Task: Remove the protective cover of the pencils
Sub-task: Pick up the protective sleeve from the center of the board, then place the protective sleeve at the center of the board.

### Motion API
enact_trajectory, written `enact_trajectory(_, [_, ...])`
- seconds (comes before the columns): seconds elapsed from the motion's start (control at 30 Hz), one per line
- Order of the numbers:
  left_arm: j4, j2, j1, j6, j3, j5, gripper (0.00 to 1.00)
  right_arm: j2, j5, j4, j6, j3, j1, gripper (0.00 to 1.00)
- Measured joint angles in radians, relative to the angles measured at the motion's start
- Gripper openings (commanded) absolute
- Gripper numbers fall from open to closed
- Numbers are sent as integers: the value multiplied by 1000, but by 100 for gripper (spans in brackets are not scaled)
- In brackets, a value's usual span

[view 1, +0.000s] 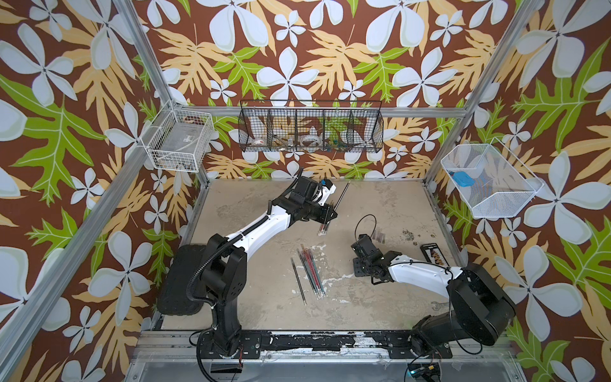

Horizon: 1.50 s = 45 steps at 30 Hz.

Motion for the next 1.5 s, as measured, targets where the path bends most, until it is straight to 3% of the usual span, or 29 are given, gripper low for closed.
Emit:
enact_trajectory(0.17, [0, 0, 0, 0, 0, 0, 0, -2, -26, 10, -16, -1, -5, 22])
enact_trajectory(0.3, [0, 0, 0, 0, 0, 0, 0, -2, -49, 22, -36, -4, -5, 35])
enact_trajectory(0.47, [0, 0, 0, 0, 0, 0, 0, 24, -54, 25, -46, 3, -5, 35])
enact_trajectory(0.7, [0, 0, 0, 0, 0, 0, 0, 90, -48, 61, -60, 51, -5, 25])
enact_trajectory(0.83, [0, 0, 0, 0, 0, 0, 0, 118, -45, 90, -63, 72, -5, 0])
enact_trajectory(1.03, [0, 0, 1, 0, 0, 0, 0, 90, -55, 72, -63, 66, -20, 0])
enact_trajectory(1.13, [0, 0, 2, 0, 0, 1, 0, 31, -53, 66, -58, 66, -86, 0])
enact_trajectory(1.3, [0, 0, 2, -6, 0, 21, 0, -90, -54, 103, -16, 65, -331, 0])
enact_trajectory(1.5, [4, 0, 2, -23, -3, 38, 0, -28, -97, 151, 19, 110, -539, 0])
